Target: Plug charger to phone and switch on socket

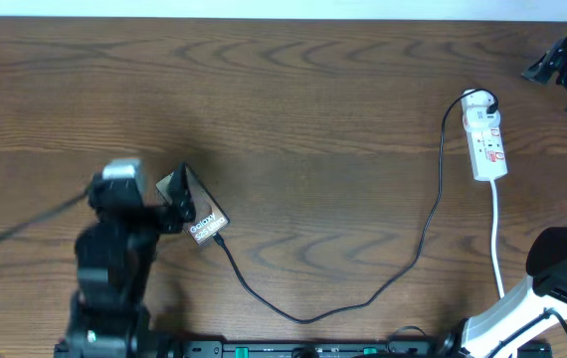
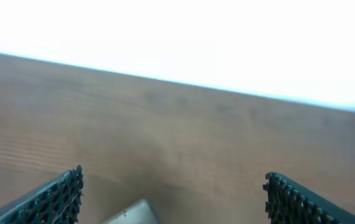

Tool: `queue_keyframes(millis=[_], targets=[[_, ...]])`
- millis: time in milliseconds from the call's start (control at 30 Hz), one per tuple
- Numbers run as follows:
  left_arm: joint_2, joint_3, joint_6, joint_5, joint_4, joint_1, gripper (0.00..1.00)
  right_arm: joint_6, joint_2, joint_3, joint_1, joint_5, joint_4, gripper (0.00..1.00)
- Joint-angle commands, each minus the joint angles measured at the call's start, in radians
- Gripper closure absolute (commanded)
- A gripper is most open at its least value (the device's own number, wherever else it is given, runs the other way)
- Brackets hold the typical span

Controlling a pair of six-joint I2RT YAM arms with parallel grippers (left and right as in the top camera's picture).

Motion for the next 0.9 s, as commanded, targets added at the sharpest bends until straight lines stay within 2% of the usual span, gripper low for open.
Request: queue_keyframes(millis=[0, 133, 267, 400, 733, 867], targets=[[-0.138, -0.133, -0.002, -0.050, 0.118, -0.005, 0.09, 0.011, 0.002, 0.001, 0.003, 0.000, 0.000, 0.01], [-0.237, -0.246, -0.002, -0.054, 0.269, -0.005, 0.09, 0.011, 0.002, 0.001, 0.003, 0.000, 0.000, 0.01], [-0.331, -0.303, 0.003, -0.055, 0.277, -0.005, 0.09, 0.011, 0.002, 0.001, 0.003, 0.000, 0.000, 0.01], [-0.507, -0.385, 0.002, -0.055, 0.267, -0.004, 0.08, 0.011, 0.002, 0.001, 0.003, 0.000, 0.000, 0.01], [-0.511, -0.486, -0.011, -0.014, 0.292, 0.061, 0.08, 0.011, 0.002, 0.001, 0.003, 0.000, 0.000, 0.01], [-0.511, -0.489, -0.010, 0.056, 0.129, 0.122, 0.09, 0.011, 0.002, 0.001, 0.003, 0.000, 0.000, 0.01]])
